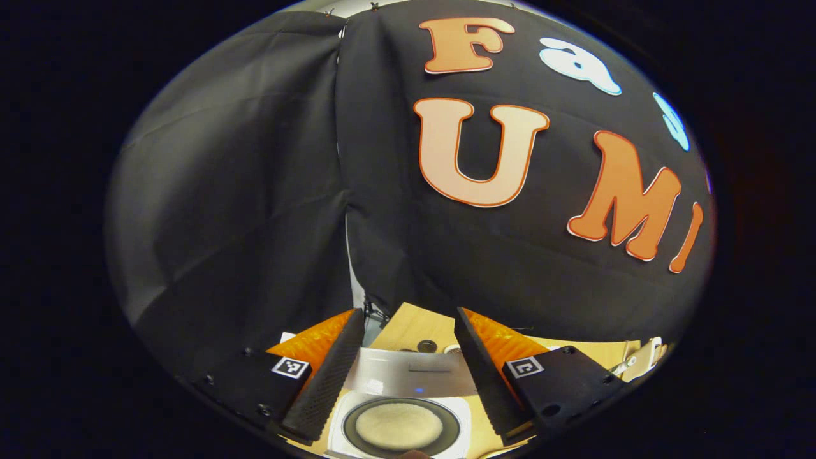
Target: Close the left gripper, press the button to open the rice cooker; take a wooden spoon from the chopstick holder with the right hand, scoop a spoonful of rice and pour it into the rice cooker, then put the wooden spoon back into the chopstick holder.
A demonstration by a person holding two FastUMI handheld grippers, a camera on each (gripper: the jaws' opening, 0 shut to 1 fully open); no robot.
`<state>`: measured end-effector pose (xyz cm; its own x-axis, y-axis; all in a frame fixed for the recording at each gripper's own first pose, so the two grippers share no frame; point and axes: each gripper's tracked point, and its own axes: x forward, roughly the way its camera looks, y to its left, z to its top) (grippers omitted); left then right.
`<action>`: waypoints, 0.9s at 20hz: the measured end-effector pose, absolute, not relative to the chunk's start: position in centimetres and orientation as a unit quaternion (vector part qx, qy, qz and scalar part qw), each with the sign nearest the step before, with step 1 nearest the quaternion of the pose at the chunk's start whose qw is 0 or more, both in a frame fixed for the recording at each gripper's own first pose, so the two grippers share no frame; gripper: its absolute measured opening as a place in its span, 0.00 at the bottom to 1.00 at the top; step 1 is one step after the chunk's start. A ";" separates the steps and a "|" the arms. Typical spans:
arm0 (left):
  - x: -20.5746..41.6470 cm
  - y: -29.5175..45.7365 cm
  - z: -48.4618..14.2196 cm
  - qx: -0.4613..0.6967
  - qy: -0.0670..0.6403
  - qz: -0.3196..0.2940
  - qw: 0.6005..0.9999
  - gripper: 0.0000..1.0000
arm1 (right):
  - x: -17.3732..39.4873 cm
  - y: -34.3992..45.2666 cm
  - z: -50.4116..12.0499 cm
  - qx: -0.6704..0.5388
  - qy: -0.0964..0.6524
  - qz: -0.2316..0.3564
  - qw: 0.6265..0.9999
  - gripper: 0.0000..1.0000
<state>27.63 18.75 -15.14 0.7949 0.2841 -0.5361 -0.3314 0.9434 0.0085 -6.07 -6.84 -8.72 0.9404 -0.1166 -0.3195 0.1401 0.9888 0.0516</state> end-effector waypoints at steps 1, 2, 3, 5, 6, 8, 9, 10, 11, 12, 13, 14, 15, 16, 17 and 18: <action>27.9 18.6 -15.6 -0.039 0.280 0.161 0.945 0.96 | -6.2 -6.8 -9.0 0.037 0.163 -0.065 0.984 0.94; 28.0 18.6 -16.1 -0.029 0.294 0.164 0.941 0.96 | -6.3 -6.6 -9.2 0.041 0.166 -0.064 0.983 0.94; 27.9 18.7 -16.9 -0.010 0.310 0.167 0.936 0.96 | -6.2 -6.5 -9.3 0.045 0.168 -0.063 0.983 0.94; 27.4 17.9 -17.0 -0.001 0.324 0.159 0.933 0.97 | -6.1 -6.1 -9.4 0.052 0.165 -0.060 0.983 0.94; 27.1 17.6 -17.0 0.003 0.327 0.159 0.932 0.95 | -6.0 -5.9 -9.5 0.054 0.162 -0.057 0.984 0.94; 25.6 16.9 -17.0 0.007 0.326 0.151 0.933 0.95 | -5.7 -5.8 -10.0 0.058 0.164 -0.054 0.983 0.94; 25.0 16.2 -17.4 0.004 0.329 0.143 0.933 0.98 | -5.7 -5.6 -10.4 0.063 0.167 -0.052 0.983 0.94; 23.9 15.4 -18.1 -0.002 0.341 0.131 0.931 0.95 | -5.6 -5.4 -10.6 0.067 0.169 -0.048 0.982 0.94; 22.5 14.6 -19.2 -0.010 0.362 0.120 0.924 0.95 | -5.4 -5.3 -10.7 0.072 0.169 -0.044 0.982 0.94; 21.1 13.9 -20.6 -0.019 0.387 0.112 0.915 0.97 | -5.2 -5.0 -10.8 0.074 0.169 -0.040 0.982 0.94; 19.8 13.4 -22.0 -0.027 0.409 0.108 0.906 0.97 | -5.0 -4.8 -10.9 0.076 0.168 -0.035 0.982 0.94; 18.4 12.9 -23.3 -0.030 0.429 0.103 0.897 0.95 | -4.9 -4.6 -11.0 0.075 0.168 -0.031 0.983 0.94; 17.1 12.7 -24.4 -0.030 0.446 0.101 0.889 0.95 | -4.7 -4.4 -11.2 0.073 0.170 -0.025 0.982 0.94; 16.2 12.7 -24.7 -0.021 0.448 0.101 0.888 0.98 | -4.5 -4.1 -11.4 0.071 0.171 -0.019 0.982 0.94; 15.3 12.7 -25.9 -0.017 0.457 0.101 0.883 0.95 | -4.4 -4.0 -11.6 0.068 0.174 -0.013 0.982 0.94; 14.4 12.4 -26.4 -0.015 0.469 0.102 0.877 0.97 | -4.2 -3.8 -11.8 0.066 0.176 -0.009 0.982 0.94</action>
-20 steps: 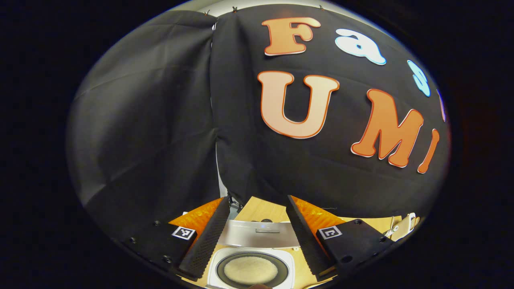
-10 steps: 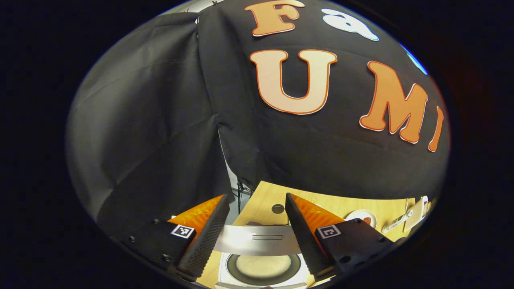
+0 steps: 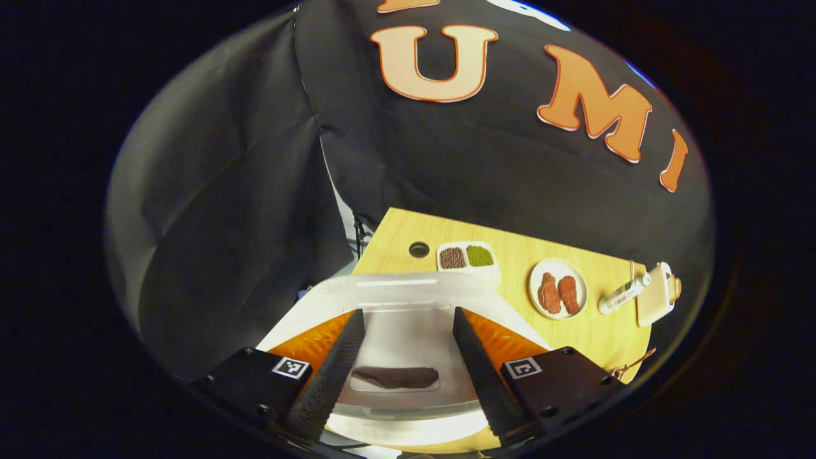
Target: Close the left gripper, press the button to open the rice cooker; take a wooden spoon from the chopstick holder with the right hand, scoop a spoonful of rice and pour it into the rice cooker, then put the wooden spoon back into the chopstick holder.
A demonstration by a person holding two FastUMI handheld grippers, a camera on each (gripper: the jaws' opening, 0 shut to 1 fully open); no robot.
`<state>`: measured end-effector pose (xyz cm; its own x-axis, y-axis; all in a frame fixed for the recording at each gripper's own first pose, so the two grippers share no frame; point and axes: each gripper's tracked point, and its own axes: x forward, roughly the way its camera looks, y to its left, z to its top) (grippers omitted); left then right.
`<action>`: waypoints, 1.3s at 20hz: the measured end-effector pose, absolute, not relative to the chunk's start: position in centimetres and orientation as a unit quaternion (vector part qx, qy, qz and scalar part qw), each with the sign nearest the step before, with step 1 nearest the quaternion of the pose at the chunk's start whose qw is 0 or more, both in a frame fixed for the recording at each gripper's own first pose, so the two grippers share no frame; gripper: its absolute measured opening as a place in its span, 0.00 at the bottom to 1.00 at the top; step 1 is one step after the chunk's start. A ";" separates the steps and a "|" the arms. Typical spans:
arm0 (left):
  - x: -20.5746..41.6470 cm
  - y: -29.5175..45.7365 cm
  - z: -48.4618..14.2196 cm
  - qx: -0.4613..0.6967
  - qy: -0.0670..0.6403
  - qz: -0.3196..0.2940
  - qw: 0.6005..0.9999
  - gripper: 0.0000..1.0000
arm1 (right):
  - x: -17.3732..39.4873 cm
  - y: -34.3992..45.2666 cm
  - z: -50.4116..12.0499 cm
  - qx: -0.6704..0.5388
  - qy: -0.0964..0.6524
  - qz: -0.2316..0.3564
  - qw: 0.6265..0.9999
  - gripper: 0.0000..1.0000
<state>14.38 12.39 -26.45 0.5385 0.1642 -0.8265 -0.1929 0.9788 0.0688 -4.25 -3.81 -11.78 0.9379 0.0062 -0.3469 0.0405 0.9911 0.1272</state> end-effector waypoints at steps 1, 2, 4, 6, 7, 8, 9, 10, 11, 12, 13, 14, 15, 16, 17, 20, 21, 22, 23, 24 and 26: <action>13.2 12.2 -27.4 -0.015 0.484 0.101 0.869 0.96 | -4.0 -3.6 -11.8 0.066 0.177 -0.005 0.982 0.94; 12.4 12.0 -28.1 -0.023 0.496 0.103 0.862 0.97 | -3.8 -3.2 -11.9 0.069 0.177 0.002 0.982 0.94; 10.8 11.6 -30.3 -0.031 0.519 0.104 0.848 0.95 | -3.7 -2.5 -12.2 0.072 0.178 0.013 0.981 0.94; 9.6 11.5 -32.8 -0.031 0.536 0.104 0.837 0.96 | -3.6 -2.0 -12.8 0.069 0.184 0.022 0.980 0.94; 9.0 11.4 -34.6 -0.031 0.547 0.102 0.831 0.97 | -3.6 -1.7 -13.0 0.067 0.187 0.027 0.980 0.94; 9.2 11.1 -34.5 -0.029 0.540 0.103 0.835 0.96 | -3.5 -1.3 -13.2 0.067 0.189 0.031 0.979 0.94; 9.9 11.4 -35.4 -0.022 0.536 0.104 0.838 0.99 | -3.5 -0.8 -13.4 0.069 0.192 0.036 0.978 0.94; 9.2 11.2 -36.2 -0.027 0.544 0.107 0.832 0.99 | -3.4 -0.4 -13.5 0.069 0.194 0.041 0.978 0.94; 9.8 11.2 -35.8 -0.023 0.535 0.109 0.838 1.00 | -3.3 -0.1 -13.6 0.069 0.194 0.046 0.977 0.94; 8.8 10.8 -35.8 -0.030 0.545 0.111 0.831 1.00 | -3.1 0.3 -13.5 0.069 0.194 0.051 0.977 0.94; 9.8 11.1 -35.2 -0.032 0.532 0.115 0.838 1.00 | -3.1 0.6 -13.4 0.069 0.193 0.056 0.977 0.94; 9.4 11.0 -35.7 -0.036 0.543 0.117 0.831 1.00 | -2.9 1.0 -13.3 0.069 0.191 0.061 0.977 0.94; 8.8 11.1 -35.2 -0.041 0.537 0.121 0.834 1.00 | -2.7 1.2 -13.1 0.068 0.188 0.062 0.978 0.94; 8.1 10.7 -35.2 -0.049 0.546 0.123 0.827 1.00 | -2.5 1.3 -12.9 0.067 0.184 0.065 0.978 0.94; 7.7 10.5 -34.8 -0.054 0.543 0.124 0.829 1.00 | -2.2 1.7 -12.6 0.067 0.180 0.068 0.979 0.94; 7.7 10.2 -31.6 -0.041 0.502 0.113 0.857 1.00 | -1.1 2.6 -11.7 0.067 0.168 0.075 0.981 0.94; 7.9 10.2 -29.8 -0.029 0.478 0.110 0.871 1.00 | -0.7 3.0 -11.3 0.066 0.162 0.078 0.982 0.94; 8.4 10.1 -27.5 -0.019 0.448 0.104 0.888 1.00 | -0.2 3.5 -10.8 0.066 0.155 0.081 0.982 0.94; 8.8 9.7 -25.1 -0.014 0.418 0.098 0.903 1.00 | 0.2 4.0 -10.3 0.064 0.147 0.084 0.983 0.94; 9.3 9.2 -22.6 -0.013 0.386 0.092 0.918 0.96 | 0.8 4.7 -9.8 0.061 0.138 0.088 0.985 0.94; 10.4 8.5 -17.6 -0.009 0.320 0.081 0.944 0.96 | 1.4 6.0 -8.3 0.054 0.114 0.097 0.987 0.94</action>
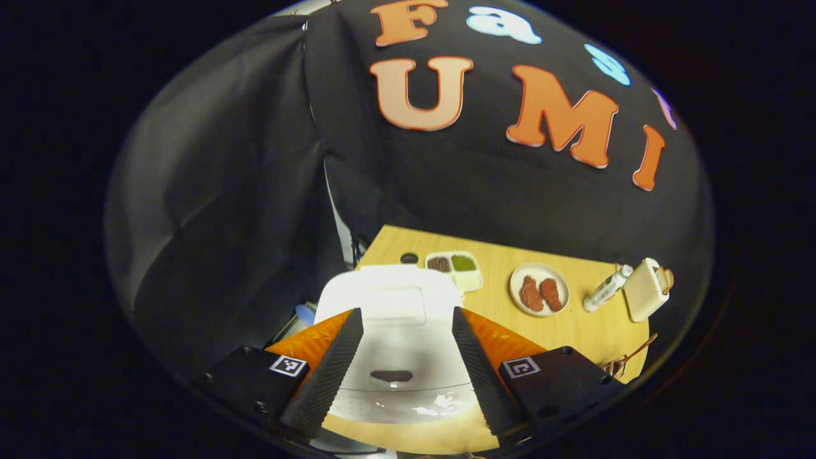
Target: Close the left gripper, press the button to open the rice cooker; take a wooden spoon from the chopstick holder with the right hand, scoop a spoonful of rice and pour it into the rice cooker, then put the wooden spoon back into the chopstick holder.
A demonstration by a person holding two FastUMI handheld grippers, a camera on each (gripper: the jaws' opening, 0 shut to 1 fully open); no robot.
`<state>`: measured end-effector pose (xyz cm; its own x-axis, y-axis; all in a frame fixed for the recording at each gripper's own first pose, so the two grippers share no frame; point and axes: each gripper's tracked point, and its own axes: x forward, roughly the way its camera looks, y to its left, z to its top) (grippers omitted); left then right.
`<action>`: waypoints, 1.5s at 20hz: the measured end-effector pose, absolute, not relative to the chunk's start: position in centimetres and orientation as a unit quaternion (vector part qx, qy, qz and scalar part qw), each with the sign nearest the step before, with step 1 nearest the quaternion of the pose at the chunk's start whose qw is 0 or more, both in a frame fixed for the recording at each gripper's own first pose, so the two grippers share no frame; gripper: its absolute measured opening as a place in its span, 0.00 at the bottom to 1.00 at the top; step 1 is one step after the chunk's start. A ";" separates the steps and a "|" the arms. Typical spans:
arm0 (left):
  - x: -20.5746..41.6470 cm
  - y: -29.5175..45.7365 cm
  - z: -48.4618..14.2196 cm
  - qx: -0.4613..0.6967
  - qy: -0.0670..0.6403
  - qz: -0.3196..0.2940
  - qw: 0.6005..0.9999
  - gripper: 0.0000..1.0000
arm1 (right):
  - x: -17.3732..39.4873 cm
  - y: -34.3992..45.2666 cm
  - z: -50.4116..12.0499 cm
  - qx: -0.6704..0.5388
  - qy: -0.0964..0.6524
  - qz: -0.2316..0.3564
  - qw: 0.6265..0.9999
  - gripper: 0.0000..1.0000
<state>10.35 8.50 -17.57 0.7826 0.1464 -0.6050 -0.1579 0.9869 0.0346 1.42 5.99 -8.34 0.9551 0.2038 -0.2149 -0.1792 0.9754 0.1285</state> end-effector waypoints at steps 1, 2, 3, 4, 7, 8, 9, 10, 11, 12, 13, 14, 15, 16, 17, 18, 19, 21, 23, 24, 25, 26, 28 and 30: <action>10.3 8.2 -15.3 -0.005 0.284 0.075 0.956 0.95 | 1.7 6.8 -7.7 0.051 0.104 0.105 0.988 0.94; 10.3 8.0 -13.0 -0.001 0.247 0.069 0.966 1.00 | 1.9 7.7 -7.1 0.048 0.095 0.114 0.988 0.94; 9.9 7.9 -11.8 0.004 0.216 0.063 0.974 1.00 | 1.9 8.8 -6.5 0.046 0.088 0.126 0.987 0.94; 9.5 7.7 -10.4 0.010 0.186 0.058 0.981 0.96 | 2.2 9.6 -5.9 0.044 0.079 0.136 0.987 0.94; 8.1 7.0 -6.9 0.024 0.118 0.046 0.992 0.95 | 2.8 11.5 -4.2 0.039 0.055 0.151 0.986 0.94; 7.8 6.6 -6.1 0.029 0.100 0.043 0.994 0.95 | 2.8 12.0 -3.8 0.040 0.046 0.154 0.986 0.94; 7.5 6.3 -5.9 0.040 0.094 0.042 0.994 0.99 | 2.8 12.6 -3.1 0.042 0.036 0.158 0.986 0.94; 6.9 6.2 -6.0 0.048 0.084 0.042 0.994 0.95 | 2.9 13.2 -2.7 0.044 0.028 0.163 0.985 0.96; 6.7 6.0 -5.7 0.054 0.075 0.045 0.995 0.95 | 2.9 13.5 -2.5 0.046 0.022 0.164 0.985 0.94; 6.3 5.5 -5.7 0.057 0.066 0.045 0.995 0.95 | 2.8 13.8 -2.5 0.047 0.020 0.166 0.985 0.94; 6.0 5.1 -5.6 0.058 0.055 0.043 0.996 0.95 | 2.7 14.1 -2.6 0.049 0.018 0.166 0.985 0.94; 5.6 4.5 -5.5 0.058 0.043 0.038 0.997 1.00 | 2.5 14.3 -2.9 0.049 0.018 0.167 0.985 0.94; 5.3 4.2 -5.6 0.061 0.037 0.038 0.997 1.00 | 2.4 14.5 -3.2 0.051 0.018 0.166 0.985 0.94; 5.0 4.2 -5.6 0.064 0.033 0.039 0.997 0.99 | 2.4 14.7 -3.4 0.052 0.019 0.170 0.984 0.94; 5.0 3.9 -5.5 0.063 0.027 0.038 0.997 1.00 | 2.2 14.6 -3.6 0.051 0.020 0.167 0.984 0.94; 4.9 3.5 -5.4 0.062 0.023 0.034 0.997 1.00 | 2.0 14.5 -3.7 0.049 0.021 0.167 0.985 0.94; 4.9 3.2 -5.3 0.060 0.019 0.031 0.998 0.99 | 2.0 14.5 -3.8 0.048 0.020 0.164 0.985 0.94; 4.9 2.8 -4.8 0.057 0.008 0.025 0.998 1.00 | 2.0 14.4 -4.1 0.044 0.021 0.161 0.986 0.94; 4.7 2.5 -5.0 0.056 0.012 0.025 0.998 0.98 | 2.0 14.2 -4.3 0.049 0.027 0.157 0.986 0.94; 4.7 2.0 -4.9 0.054 0.011 0.018 0.998 0.99 | 2.0 14.3 -4.3 0.056 0.032 0.155 0.986 0.89; 4.6 1.6 -4.8 0.054 0.010 0.015 0.998 0.99 | 2.0 14.2 -4.0 0.062 0.030 0.156 0.985 0.94; 4.6 1.5 -4.7 0.055 0.009 0.012 0.998 0.98 | 1.9 14.0 -3.6 0.065 0.025 0.154 0.986 0.93; 4.5 1.5 -4.2 0.056 0.004 0.010 0.998 0.98 | 1.7 13.4 -3.2 0.060 0.019 0.149 0.987 0.94; 4.5 1.3 -3.3 0.052 -0.004 0.009 0.999 0.98 | 1.8 13.3 -3.0 0.050 0.016 0.144 0.988 0.94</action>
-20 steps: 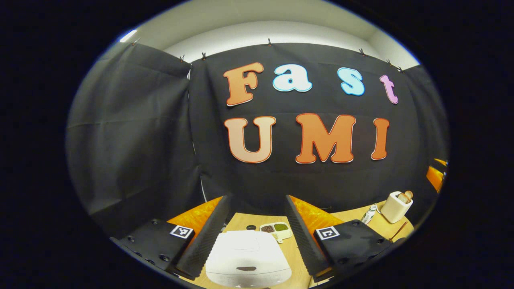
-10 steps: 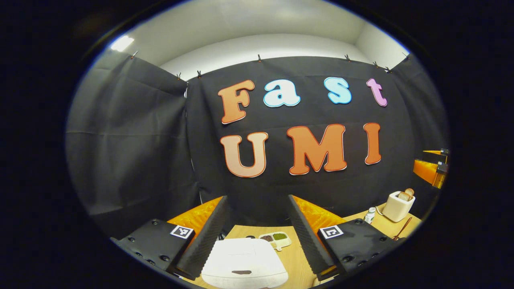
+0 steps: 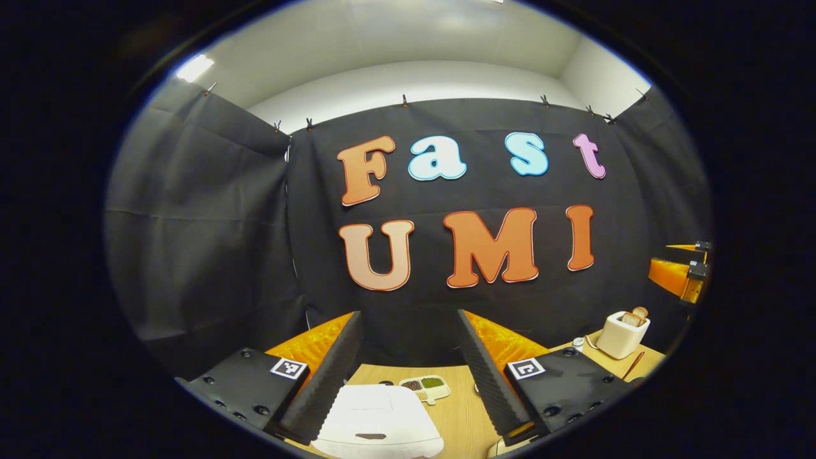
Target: Close the left gripper, press the button to open the rice cooker; take a wooden spoon from the chopstick holder with the right hand, scoop a spoonful of rice and pour it into the rice cooker, then put the wooden spoon back into the chopstick holder.
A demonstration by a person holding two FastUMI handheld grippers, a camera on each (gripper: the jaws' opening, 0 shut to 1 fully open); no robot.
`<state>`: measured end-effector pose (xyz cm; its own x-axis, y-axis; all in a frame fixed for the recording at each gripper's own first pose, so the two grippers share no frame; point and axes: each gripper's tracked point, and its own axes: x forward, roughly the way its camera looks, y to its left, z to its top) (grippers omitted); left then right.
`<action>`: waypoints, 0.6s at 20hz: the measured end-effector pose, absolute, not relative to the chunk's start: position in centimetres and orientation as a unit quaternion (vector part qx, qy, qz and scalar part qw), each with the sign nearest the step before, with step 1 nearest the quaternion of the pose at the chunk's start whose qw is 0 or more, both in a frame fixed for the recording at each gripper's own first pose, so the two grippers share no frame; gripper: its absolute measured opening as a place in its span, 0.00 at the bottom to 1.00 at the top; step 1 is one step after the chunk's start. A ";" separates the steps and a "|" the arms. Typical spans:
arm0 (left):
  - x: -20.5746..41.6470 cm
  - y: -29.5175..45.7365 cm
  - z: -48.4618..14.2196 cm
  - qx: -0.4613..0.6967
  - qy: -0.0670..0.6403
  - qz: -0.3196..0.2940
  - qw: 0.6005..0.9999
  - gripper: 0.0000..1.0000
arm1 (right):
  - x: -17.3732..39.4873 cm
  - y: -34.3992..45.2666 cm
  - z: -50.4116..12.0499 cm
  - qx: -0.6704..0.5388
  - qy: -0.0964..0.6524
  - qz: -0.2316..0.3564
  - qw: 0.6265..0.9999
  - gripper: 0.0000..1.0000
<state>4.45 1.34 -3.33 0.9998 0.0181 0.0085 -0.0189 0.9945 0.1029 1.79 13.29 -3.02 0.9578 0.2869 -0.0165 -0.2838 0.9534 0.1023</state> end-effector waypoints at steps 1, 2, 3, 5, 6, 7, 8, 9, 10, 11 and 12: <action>4.5 1.1 -3.1 0.050 -0.006 0.008 0.999 0.98 | 1.9 13.1 -3.0 0.047 0.014 0.142 0.989 0.94; 4.3 1.1 -2.9 0.050 -0.009 0.008 0.999 0.99 | 1.8 13.1 -3.0 0.047 0.014 0.142 0.989 0.94; 4.4 0.9 -2.9 0.050 -0.009 0.005 0.999 0.98 | 1.6 13.0 -3.0 0.047 0.015 0.140 0.989 0.94; 4.5 0.6 -2.7 0.051 -0.011 -0.001 0.999 1.00 | 1.6 12.6 -3.2 0.044 0.016 0.135 0.990 0.94; 4.4 0.3 -2.8 0.052 -0.011 -0.003 0.999 0.99 | 1.7 12.4 -3.2 0.042 0.015 0.133 0.990 0.94; 4.3 0.2 -2.8 0.053 -0.012 -0.005 0.999 1.00 | 1.7 12.3 -3.3 0.041 0.016 0.131 0.990 0.94; 4.4 0.1 -2.8 0.055 -0.013 -0.007 0.998 1.00 | 1.6 12.2 -3.3 0.040 0.018 0.130 0.991 0.94; 4.4 0.1 -2.8 0.056 -0.013 -0.006 0.998 0.99 | 1.6 12.2 -3.4 0.039 0.018 0.131 0.990 0.94; 4.5 0.0 -2.8 0.056 -0.012 -0.009 0.998 0.99 | 1.6 12.2 -3.4 0.036 0.019 0.129 0.991 0.94; 4.6 0.0 -3.0 0.055 -0.011 -0.009 0.998 0.98 | 1.6 12.2 -3.5 0.034 0.018 0.130 0.991 0.94; 4.6 0.0 -2.9 0.054 -0.010 -0.011 0.998 0.97 | 1.7 12.2 -3.4 0.029 0.016 0.128 0.991 0.94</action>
